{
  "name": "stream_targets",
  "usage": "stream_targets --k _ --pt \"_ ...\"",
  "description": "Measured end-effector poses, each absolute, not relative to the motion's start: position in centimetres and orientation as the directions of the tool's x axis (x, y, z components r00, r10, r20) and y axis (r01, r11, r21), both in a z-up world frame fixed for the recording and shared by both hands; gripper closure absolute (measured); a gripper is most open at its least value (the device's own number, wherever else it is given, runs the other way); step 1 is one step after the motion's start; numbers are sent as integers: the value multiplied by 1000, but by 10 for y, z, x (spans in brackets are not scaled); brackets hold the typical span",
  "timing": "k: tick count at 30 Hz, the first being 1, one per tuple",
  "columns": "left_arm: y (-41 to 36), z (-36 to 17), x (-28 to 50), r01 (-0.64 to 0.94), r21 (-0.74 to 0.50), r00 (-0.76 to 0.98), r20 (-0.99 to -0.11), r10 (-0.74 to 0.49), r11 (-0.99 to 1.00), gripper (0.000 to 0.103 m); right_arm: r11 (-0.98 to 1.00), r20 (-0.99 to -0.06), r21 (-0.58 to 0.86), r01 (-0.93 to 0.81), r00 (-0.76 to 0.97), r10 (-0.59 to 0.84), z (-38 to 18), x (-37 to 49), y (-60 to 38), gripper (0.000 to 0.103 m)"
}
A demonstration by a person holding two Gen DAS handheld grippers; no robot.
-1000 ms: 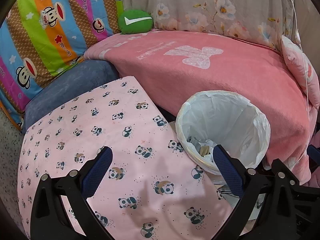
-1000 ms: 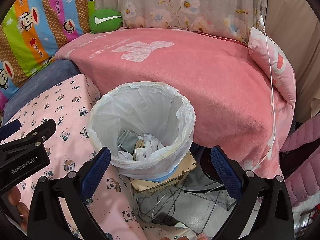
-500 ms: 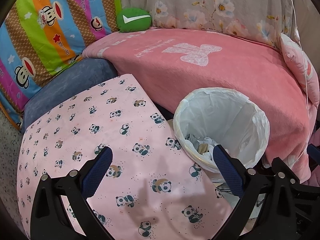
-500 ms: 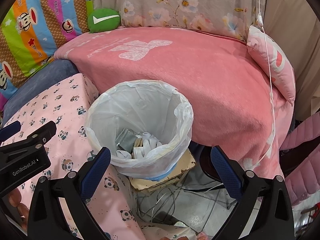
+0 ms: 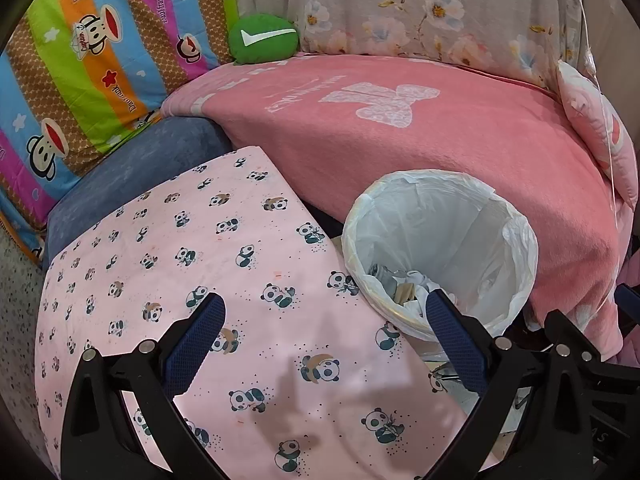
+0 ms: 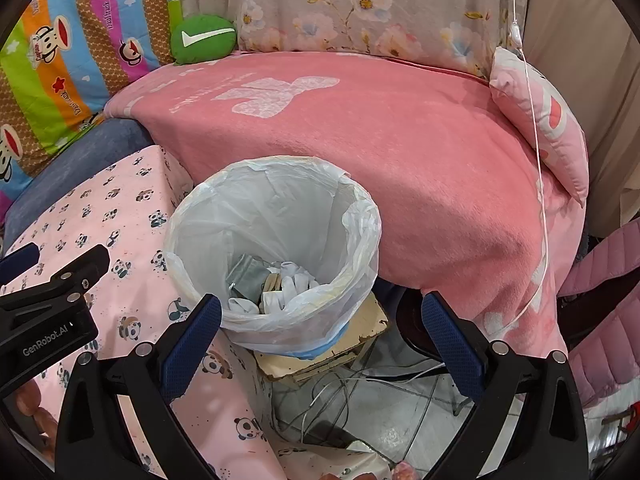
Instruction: Collect trash
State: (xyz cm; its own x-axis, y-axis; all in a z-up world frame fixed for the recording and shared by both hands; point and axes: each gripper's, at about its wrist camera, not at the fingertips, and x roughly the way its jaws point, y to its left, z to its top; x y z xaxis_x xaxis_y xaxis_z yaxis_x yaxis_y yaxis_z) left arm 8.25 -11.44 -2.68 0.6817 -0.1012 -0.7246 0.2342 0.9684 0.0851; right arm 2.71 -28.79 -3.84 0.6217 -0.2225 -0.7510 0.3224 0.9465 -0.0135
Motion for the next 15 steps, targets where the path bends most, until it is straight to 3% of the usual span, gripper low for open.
stream_targets --k 15 --pt "-115 -28 82 237 88 682 -725 -101 968 7 947 -751 -13 322 622 -222 -38 27 -288 4"
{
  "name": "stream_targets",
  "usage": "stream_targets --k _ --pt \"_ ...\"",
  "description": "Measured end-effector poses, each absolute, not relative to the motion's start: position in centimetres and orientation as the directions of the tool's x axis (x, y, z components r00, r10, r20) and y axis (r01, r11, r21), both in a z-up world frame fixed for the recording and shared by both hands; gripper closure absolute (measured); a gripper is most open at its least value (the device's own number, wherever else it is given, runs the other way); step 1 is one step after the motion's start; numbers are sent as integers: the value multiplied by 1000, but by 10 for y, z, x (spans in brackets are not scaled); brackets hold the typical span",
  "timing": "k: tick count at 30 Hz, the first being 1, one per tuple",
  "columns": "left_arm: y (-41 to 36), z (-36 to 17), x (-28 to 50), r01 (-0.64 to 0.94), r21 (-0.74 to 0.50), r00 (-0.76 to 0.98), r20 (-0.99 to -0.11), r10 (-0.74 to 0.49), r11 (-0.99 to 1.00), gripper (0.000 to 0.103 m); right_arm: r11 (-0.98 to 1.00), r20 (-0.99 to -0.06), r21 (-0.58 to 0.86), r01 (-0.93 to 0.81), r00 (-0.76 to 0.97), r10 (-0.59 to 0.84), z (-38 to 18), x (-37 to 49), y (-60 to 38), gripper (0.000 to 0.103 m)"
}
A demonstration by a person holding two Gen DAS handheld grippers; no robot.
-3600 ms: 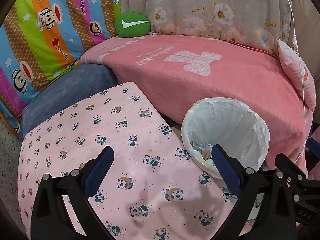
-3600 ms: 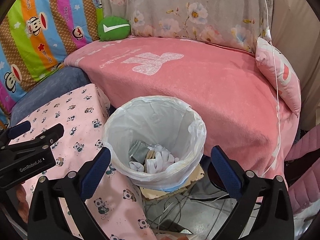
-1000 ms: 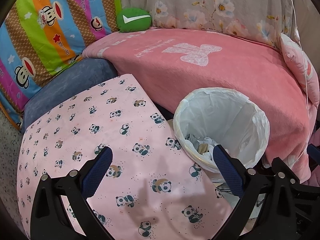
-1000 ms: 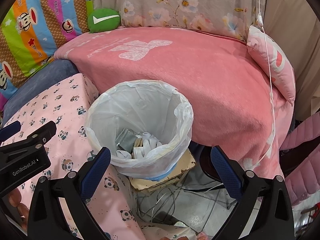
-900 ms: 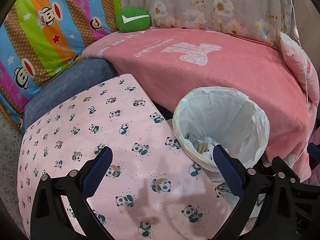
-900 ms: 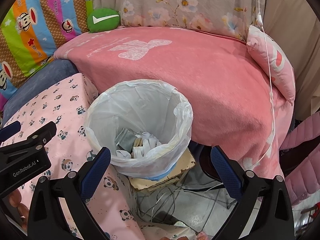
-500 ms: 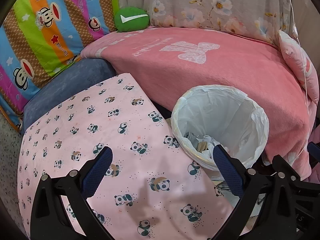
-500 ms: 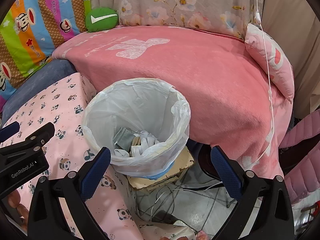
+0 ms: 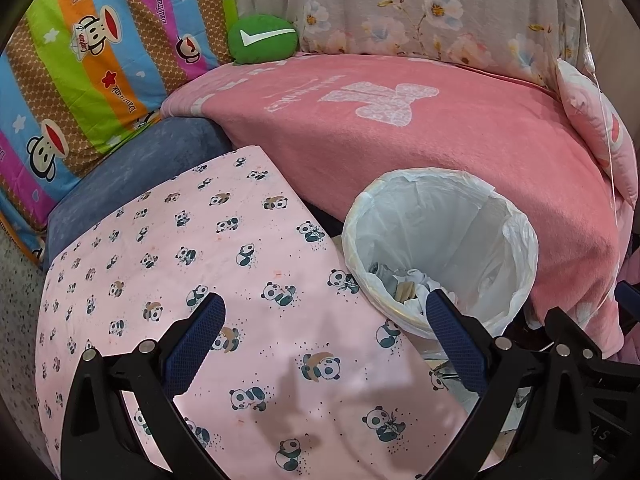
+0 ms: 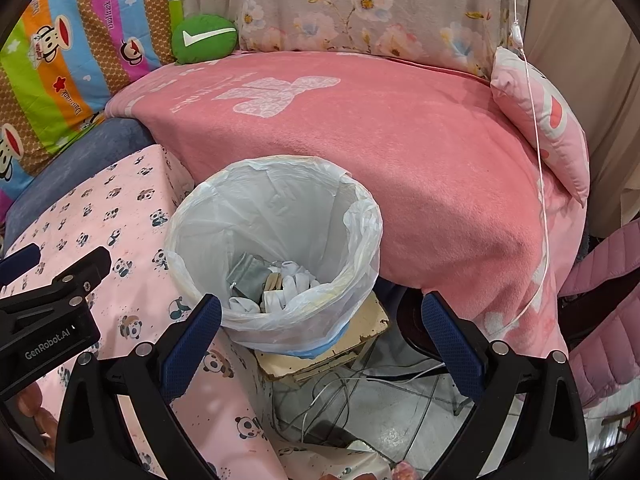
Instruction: Collect trash
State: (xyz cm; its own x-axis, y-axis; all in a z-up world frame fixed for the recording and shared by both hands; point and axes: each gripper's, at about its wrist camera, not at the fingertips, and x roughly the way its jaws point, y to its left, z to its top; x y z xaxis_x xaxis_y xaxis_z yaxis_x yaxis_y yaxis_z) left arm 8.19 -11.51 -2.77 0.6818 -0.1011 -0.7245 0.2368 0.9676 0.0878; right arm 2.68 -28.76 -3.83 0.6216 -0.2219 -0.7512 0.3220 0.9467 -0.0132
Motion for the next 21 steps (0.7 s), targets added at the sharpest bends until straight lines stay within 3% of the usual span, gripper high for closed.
stream_targets --k 21 --pt "-115 -29 80 240 90 680 -726 -101 967 7 947 -752 -15 322 621 -223 -38 27 -288 4"
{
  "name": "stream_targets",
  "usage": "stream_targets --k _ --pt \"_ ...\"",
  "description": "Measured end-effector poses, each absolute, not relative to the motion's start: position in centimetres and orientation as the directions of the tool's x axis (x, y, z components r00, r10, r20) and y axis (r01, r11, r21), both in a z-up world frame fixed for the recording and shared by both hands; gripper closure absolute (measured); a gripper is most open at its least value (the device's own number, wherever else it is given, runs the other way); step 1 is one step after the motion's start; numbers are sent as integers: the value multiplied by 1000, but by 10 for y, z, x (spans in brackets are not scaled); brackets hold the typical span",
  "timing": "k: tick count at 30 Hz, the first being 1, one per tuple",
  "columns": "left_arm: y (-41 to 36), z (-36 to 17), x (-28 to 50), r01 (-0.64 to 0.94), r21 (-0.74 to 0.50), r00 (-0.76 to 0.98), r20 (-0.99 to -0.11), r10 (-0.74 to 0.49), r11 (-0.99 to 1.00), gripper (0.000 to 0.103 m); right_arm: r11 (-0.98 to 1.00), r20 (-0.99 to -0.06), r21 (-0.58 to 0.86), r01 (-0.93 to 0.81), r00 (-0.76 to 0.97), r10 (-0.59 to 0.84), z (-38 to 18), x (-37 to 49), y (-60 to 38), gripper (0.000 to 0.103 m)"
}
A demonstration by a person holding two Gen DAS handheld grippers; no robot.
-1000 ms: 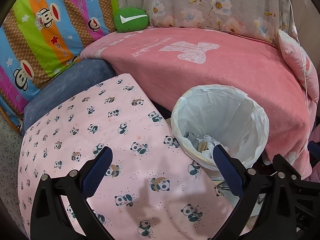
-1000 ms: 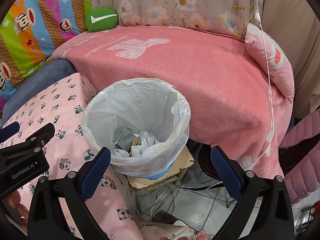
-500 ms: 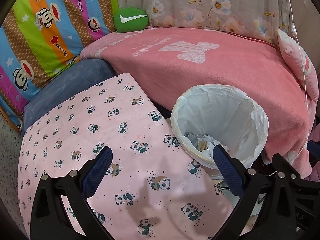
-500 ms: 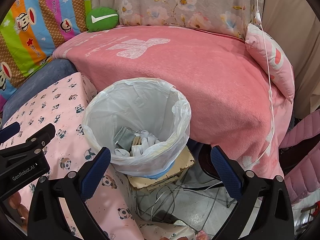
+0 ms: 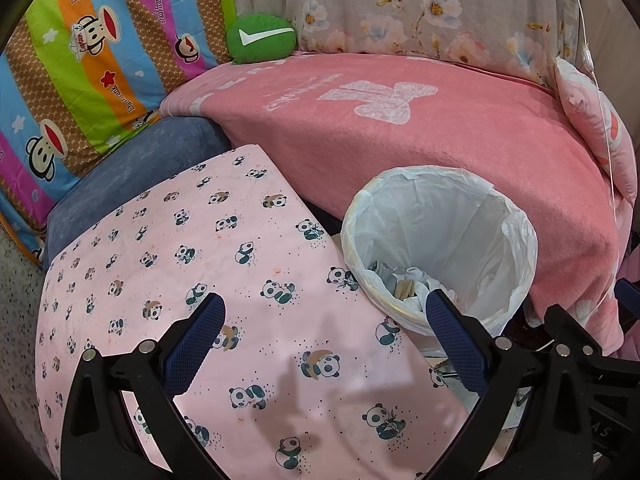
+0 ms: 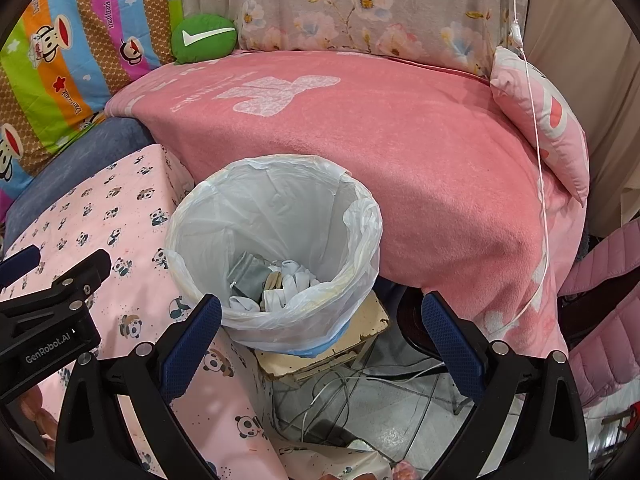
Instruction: Collect trash
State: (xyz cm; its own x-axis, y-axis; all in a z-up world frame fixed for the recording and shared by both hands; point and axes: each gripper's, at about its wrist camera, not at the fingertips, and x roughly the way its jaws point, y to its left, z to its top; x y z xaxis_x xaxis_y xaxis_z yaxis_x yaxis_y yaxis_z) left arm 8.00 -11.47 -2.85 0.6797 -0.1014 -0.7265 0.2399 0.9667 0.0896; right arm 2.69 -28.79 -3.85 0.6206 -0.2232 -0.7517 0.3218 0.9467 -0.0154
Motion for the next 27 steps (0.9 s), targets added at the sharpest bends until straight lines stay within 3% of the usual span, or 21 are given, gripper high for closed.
stream_targets --k 27 --pt "-116 -29 80 242 96 685 -722 -100 965 7 947 -753 -15 321 620 -222 -41 26 -290 4"
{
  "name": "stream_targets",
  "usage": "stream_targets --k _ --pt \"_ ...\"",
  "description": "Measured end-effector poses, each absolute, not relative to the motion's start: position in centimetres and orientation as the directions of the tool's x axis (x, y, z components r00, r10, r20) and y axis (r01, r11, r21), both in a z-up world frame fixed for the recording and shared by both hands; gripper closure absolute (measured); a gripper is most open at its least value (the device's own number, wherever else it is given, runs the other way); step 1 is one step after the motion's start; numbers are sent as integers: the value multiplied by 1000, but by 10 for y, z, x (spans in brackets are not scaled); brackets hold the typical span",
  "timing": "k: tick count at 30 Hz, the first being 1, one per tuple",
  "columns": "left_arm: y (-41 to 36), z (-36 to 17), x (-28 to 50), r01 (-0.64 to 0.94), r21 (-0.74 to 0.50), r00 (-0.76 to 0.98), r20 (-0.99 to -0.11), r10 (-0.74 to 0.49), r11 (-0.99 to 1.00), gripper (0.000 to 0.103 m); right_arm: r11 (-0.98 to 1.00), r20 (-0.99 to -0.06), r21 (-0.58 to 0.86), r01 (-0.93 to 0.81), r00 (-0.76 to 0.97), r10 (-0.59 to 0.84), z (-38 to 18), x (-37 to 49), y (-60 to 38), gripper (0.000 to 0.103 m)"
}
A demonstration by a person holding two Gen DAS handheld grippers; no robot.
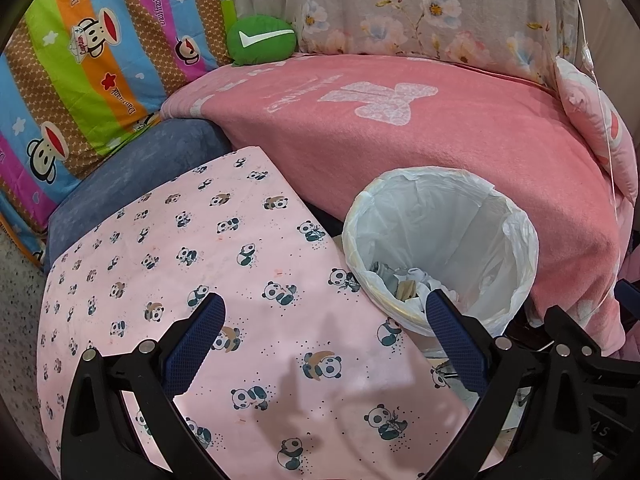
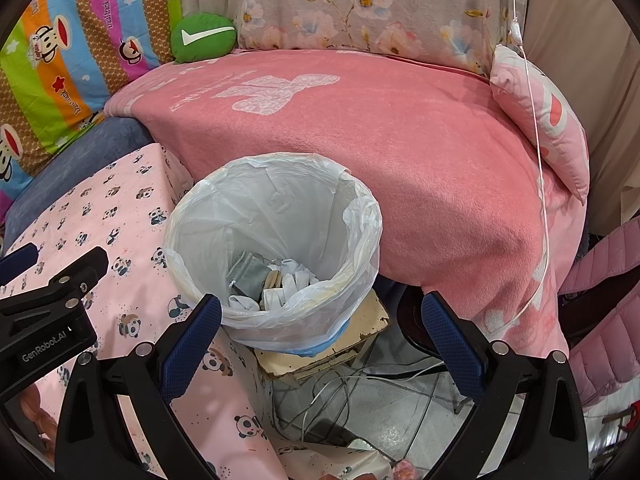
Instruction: Collect trash
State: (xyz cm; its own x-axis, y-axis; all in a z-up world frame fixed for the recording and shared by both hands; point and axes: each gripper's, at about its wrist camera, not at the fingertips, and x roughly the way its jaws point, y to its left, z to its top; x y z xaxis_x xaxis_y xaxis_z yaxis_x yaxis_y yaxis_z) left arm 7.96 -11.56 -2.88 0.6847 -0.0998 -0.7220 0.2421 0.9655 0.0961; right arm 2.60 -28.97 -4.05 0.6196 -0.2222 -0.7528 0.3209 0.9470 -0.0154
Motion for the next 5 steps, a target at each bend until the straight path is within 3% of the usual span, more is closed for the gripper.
stream_targets --k 5 --pt "-116 -29 79 251 96 683 -722 -106 963 7 947 -752 -15 322 620 -222 -40 27 -289 4"
